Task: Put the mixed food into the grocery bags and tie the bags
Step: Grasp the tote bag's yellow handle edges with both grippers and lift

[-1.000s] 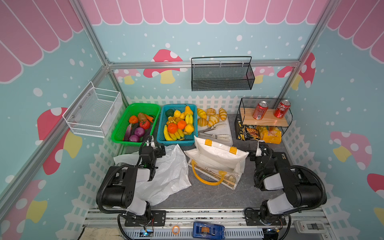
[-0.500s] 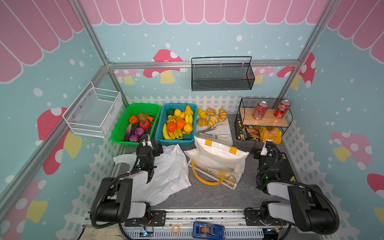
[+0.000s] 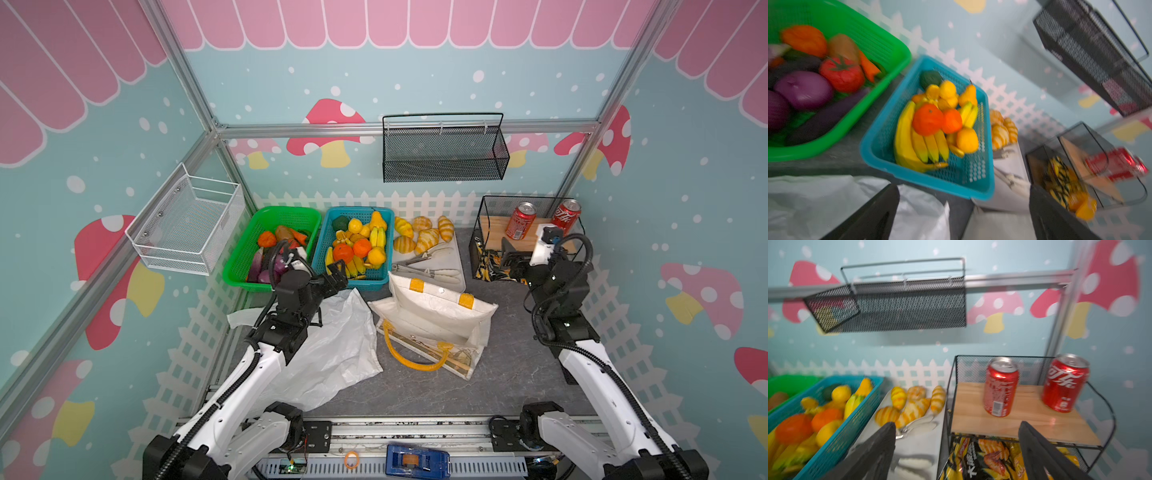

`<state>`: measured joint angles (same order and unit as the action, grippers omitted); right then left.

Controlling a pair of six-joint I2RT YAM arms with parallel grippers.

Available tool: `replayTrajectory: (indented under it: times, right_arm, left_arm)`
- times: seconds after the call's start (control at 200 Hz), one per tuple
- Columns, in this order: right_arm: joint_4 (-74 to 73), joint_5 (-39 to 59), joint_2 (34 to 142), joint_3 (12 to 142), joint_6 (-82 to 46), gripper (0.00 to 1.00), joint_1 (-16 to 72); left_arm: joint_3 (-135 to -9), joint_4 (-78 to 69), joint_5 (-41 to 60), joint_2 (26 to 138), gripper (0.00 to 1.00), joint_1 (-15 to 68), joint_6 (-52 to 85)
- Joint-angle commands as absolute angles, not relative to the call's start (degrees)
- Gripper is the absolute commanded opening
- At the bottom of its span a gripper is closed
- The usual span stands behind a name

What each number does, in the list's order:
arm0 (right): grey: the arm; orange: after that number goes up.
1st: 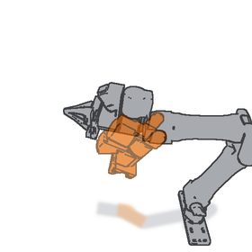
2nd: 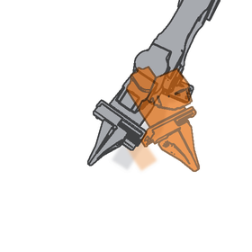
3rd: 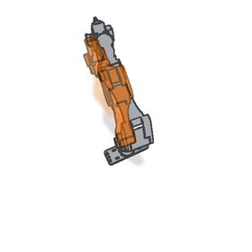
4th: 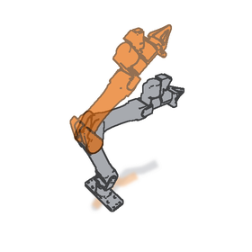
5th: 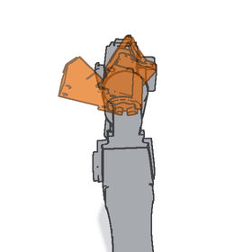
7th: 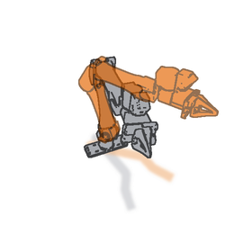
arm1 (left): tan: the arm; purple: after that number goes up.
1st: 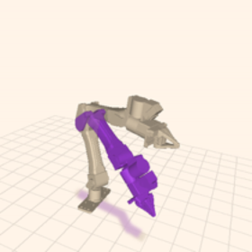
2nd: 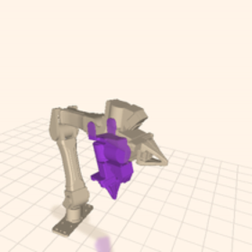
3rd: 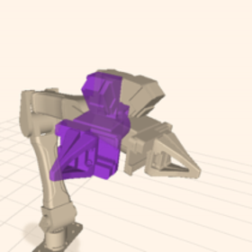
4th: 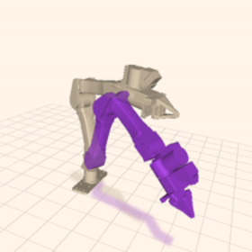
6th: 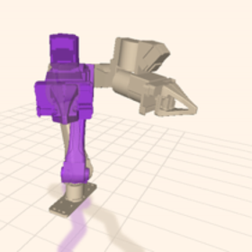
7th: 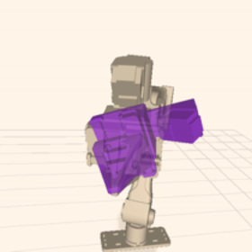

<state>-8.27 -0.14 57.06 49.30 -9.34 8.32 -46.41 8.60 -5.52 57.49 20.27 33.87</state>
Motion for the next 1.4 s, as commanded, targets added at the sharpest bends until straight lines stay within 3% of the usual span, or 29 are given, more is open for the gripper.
replayTrajectory:
  times: [0.0, 0.285, 0.495, 0.6, 0.665, 0.74, 0.786, 1.131, 1.396]
  right_arm:
    - [11.81, 12.08, 58.91, 55.47, -0.44, 0.96, 12.98]
    - [26.14, 16.6, 76.35, 66.93, 13.05, 0.94, 24.75]
    - [29.11, 18.44, 82.88, 69.74, 17.93, 0.85, 27.29]
    - [29.18, 18.73, 85.55, 70.17, 17.84, 0.61, 27.33]
    - [29.08, 19.82, 85.72, 69.97, 17.61, 0.34, 27.29]
    - [28.39, 21.49, 84.88, 69.58, 16.3, 0.1, 27.29]
    - [27.23, 22.42, 83.82, 69.05, 14.73, 0.03, 27.31]
    - [17.32, 16.41, 76.26, 65.55, -5.59, 0.0, 26.66]
    - [12.45, 11.29, 73.12, 62.25, -13.98, 0.0, 26.54]
  left_arm:
    - [-52.69, 31.41, -2.61, 58.16, 1.0, 26.51, 33.75]
    - [-56.83, 46.54, -0.75, 54.61, 1.0, 32.01, 34.19]
    - [-54.42, 48.52, 4.53, 53.13, 1.0, 32.33, 36.33]
    - [-52.45, 48.35, 8.08, 52.14, 1.0, 33.07, 37.73]
    - [-51.74, 47.72, 9.15, 51.62, 0.99, 34.35, 38.68]
    - [-50.71, 45.03, 11.08, 51.2, 0.98, 36.41, 41.13]
    - [-49.64, 42.15, 12.65, 51.07, 0.98, 37.88, 43.15]
    - [-50.19, 35.1, 17.83, 53.32, 0.86, 46.05, 49.6]
    - [-51.28, 24.73, 22.32, 60.97, 0.84, 49.01, 51.23]
